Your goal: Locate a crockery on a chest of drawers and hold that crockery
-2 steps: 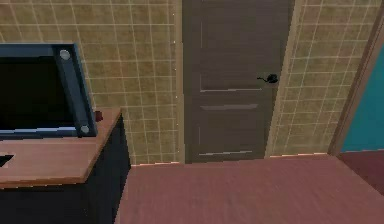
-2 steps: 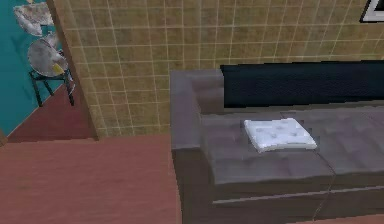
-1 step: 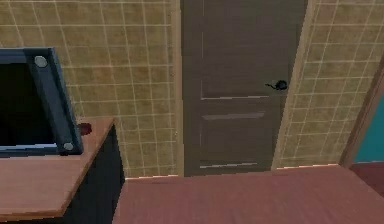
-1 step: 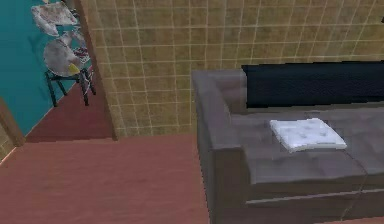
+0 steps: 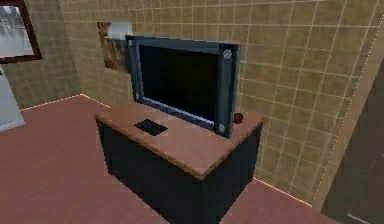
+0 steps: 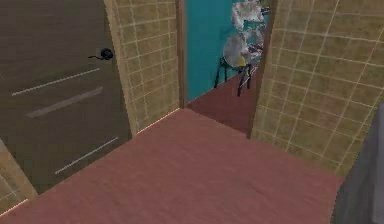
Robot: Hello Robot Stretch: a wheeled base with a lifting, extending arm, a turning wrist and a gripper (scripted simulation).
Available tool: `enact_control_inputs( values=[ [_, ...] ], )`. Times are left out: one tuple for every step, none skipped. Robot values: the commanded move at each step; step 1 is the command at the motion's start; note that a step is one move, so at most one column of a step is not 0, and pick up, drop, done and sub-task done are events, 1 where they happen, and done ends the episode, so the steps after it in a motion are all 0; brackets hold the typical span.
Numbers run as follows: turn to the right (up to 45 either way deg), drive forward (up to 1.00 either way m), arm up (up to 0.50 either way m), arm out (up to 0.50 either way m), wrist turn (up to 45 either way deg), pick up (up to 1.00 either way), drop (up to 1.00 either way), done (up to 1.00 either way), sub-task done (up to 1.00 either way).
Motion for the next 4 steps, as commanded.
enact_control_inputs(
  values=[
    [-45.0,0.0,0.0,0.0,0.0,0.0,0.0,0.0,0.0],
    [-3.0,0.0,0.0,0.0,0.0,0.0,0.0,0.0,0.0],
    [0.0,1.0,0.0,0.0,0.0,0.0,0.0,0.0,0.0],
    [0.0,1.0,0.0,0.0,0.0,0.0,0.0,0.0,0.0]
  ],
)
